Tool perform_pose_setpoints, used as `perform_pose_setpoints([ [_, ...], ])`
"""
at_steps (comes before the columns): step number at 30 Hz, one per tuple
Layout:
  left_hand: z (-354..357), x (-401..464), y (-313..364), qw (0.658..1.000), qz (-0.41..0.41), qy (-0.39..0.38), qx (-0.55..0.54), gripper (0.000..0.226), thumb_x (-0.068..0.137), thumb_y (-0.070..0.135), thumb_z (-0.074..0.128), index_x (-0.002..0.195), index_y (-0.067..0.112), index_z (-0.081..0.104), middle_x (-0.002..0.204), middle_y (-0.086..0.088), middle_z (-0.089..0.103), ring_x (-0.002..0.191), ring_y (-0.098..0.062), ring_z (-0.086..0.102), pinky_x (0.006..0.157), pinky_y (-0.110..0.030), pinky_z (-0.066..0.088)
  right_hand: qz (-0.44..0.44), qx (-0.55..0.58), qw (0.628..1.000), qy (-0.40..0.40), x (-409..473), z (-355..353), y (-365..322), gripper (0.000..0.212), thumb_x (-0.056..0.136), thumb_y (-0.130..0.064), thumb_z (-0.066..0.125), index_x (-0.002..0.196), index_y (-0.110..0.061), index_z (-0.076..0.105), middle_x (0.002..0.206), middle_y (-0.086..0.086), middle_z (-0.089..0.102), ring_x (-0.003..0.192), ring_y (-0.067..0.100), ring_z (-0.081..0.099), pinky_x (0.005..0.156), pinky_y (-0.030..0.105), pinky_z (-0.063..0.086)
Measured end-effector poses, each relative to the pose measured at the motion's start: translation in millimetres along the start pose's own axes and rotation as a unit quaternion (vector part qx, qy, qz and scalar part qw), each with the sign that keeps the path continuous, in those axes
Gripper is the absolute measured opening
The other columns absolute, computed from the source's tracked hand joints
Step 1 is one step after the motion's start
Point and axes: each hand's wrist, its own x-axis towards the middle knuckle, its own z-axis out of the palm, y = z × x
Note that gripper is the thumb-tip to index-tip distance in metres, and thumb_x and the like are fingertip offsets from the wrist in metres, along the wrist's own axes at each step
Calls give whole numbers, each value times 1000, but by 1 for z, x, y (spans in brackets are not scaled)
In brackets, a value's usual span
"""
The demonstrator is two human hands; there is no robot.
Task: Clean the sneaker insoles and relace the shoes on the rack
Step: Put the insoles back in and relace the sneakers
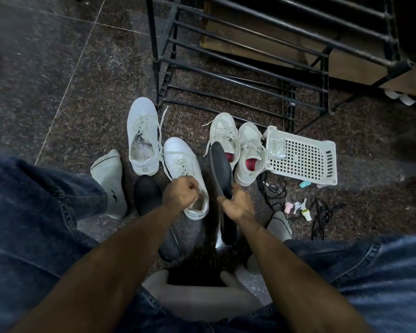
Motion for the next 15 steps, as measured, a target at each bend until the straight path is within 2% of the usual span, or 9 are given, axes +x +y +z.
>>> perform_pose_setpoints([
  [2,-5,4,-11,990,25,64,122,19,84,16,60,87,29,73,101,3,67,93,-24,64,71,-32,52,-3,45,999,-1,2,3,0,45,80,-30,69,123,-22,55,112,5,68,102,27,63,87,32,49],
  [4,-6,9,-20,980,59,76,176,14,85,18,62,86,28,72,103,1,59,100,-24,58,68,-34,50,-10,116,993,-22,3,7,-2,44,81,-21,71,121,-21,55,108,2,68,96,22,64,87,30,50],
  [6,-5,14,-25,975,80,64,196,11,86,21,64,88,27,73,109,0,55,108,-24,53,73,-37,51,-3,211,975,-67,4,11,-5,38,82,-9,71,116,-19,57,103,0,68,89,15,65,81,23,51],
  [8,-1,18,-28,975,87,51,198,9,86,21,65,92,24,72,116,-1,52,111,-25,52,77,-39,51,0,270,957,-109,6,16,-8,29,81,2,68,107,-10,62,101,3,70,89,16,66,75,17,51],
  [11,5,19,-27,980,72,58,174,10,85,17,65,94,18,64,116,-4,47,104,-29,55,72,-40,50,-11,281,946,-163,8,24,-12,29,81,5,67,110,2,64,104,9,70,93,18,64,79,17,51],
  [13,6,20,-27,983,49,68,165,13,84,12,63,96,14,58,114,-7,45,92,-36,58,64,-39,44,-16,261,946,-193,11,29,-17,29,83,1,66,112,0,63,103,7,69,91,16,63,74,13,51],
  [15,4,22,-29,987,31,83,131,15,82,7,62,93,14,55,106,-5,46,83,-37,58,62,-36,39,-16,234,947,-219,15,35,-22,31,85,-9,66,115,-5,61,104,7,68,88,16,64,67,19,53],
])
